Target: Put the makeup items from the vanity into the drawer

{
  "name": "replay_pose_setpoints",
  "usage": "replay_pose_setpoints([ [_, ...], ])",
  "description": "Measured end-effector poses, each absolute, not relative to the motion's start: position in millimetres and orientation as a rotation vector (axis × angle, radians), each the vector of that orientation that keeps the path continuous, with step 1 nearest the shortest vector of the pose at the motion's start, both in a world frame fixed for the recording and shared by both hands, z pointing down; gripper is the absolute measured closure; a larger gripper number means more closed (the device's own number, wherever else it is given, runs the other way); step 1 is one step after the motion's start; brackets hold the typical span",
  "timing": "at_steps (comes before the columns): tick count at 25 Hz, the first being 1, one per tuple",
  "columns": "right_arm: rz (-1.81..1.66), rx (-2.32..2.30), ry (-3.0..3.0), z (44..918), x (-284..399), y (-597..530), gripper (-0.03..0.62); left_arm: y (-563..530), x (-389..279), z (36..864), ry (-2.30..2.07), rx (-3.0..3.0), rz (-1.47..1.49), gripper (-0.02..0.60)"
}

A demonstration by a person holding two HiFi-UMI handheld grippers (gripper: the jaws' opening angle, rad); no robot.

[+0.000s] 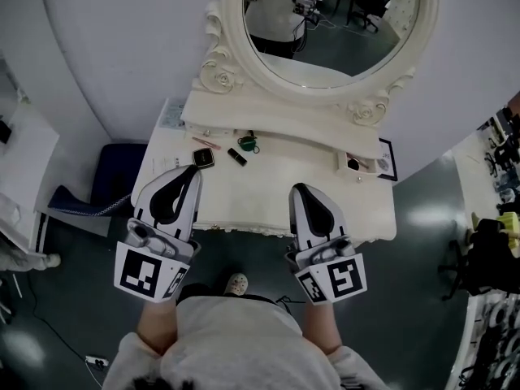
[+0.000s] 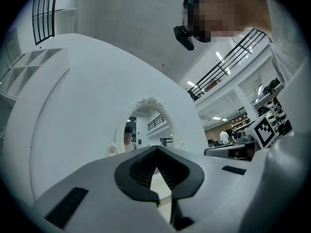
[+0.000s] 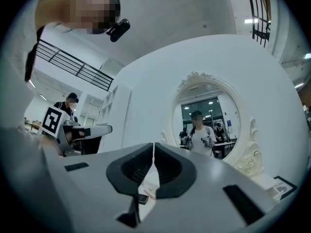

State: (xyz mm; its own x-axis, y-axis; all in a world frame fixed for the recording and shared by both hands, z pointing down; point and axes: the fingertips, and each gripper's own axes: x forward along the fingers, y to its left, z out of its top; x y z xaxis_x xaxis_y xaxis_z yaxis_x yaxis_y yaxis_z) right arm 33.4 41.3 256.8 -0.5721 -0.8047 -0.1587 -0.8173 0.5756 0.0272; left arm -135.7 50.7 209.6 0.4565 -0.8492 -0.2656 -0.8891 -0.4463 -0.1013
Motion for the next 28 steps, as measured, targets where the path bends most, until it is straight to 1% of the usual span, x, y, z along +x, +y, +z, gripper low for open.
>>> replay_pose_setpoints([
  [12,0.069,-1.308,2.696,274,36,8,0.569,24,-122,217,1.535,-2.458,0.190,0.566],
  [28,0.042,-1.363,2.719,279,3,-71,0.569,-59,-150,219,1.472,-2.512,0.198,0.566],
])
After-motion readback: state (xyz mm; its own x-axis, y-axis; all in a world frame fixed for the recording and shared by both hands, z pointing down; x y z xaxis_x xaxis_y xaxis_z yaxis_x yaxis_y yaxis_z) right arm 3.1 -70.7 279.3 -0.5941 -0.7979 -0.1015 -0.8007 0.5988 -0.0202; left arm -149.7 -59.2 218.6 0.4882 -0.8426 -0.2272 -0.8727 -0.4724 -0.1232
